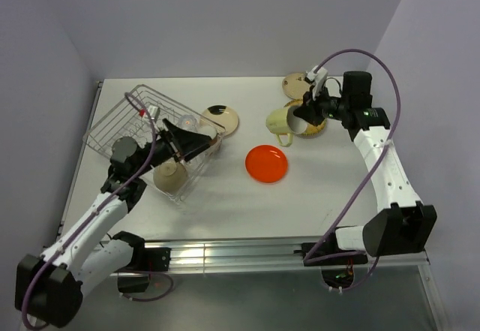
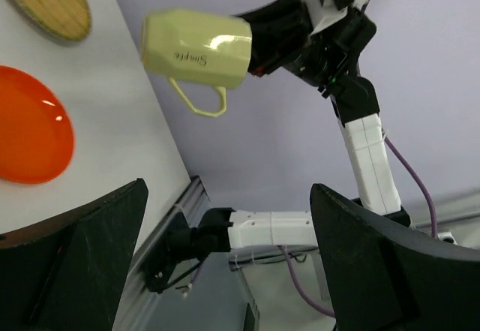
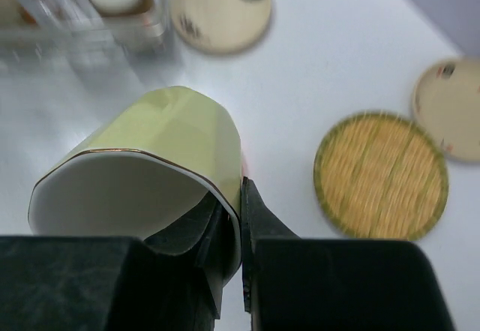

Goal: Load the mixed dishes into the dish rack

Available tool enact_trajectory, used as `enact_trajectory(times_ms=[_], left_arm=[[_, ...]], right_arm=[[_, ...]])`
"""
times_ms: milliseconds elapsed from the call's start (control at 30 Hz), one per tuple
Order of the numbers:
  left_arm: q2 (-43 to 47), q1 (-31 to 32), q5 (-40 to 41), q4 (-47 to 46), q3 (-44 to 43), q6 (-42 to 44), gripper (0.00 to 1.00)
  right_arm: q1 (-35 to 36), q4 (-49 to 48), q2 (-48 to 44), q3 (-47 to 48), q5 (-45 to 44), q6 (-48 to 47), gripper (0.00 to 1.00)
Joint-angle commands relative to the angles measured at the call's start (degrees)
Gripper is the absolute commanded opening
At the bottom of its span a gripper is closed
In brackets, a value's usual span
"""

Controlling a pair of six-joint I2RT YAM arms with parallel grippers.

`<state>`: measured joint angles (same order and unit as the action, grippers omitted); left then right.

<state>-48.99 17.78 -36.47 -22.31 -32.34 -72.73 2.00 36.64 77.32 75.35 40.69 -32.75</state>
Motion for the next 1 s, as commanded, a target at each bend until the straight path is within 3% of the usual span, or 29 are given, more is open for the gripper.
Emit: enact_trajectory(times_ms=[0,167,467,833,967], left_arm=[[-5.5,6.5,0.8,-16.7,-3.5,-3.4,0.96],[-17.1,12.8,1.4,-28.7,-6.9,-7.5,0.95],[-33.3,18.0,-0.4,-45.9,-16.2,-14.7,0.93],[-41.8,19.5,-2.6,-50.7,-24.9,-18.9,0.88],[-42.8,19.7,-2.5,-51.1,-25.3,-19.8,0.77]], right_arm=[[0.0,-19.7,-5.8,-1.3,10.0,14.7,0.0],[1.1,-46.9,-10.4,-6.8,10.1,36.6,0.0],[4.4,-68.9,-10.7,-11.1,11.3,57.4,0.0],[8.8,-68.9,-13.1,-15.0,10.8,53.1,0.0],[10.0,-68.7,-13.1,-15.7,7.8,49.6,0.0]])
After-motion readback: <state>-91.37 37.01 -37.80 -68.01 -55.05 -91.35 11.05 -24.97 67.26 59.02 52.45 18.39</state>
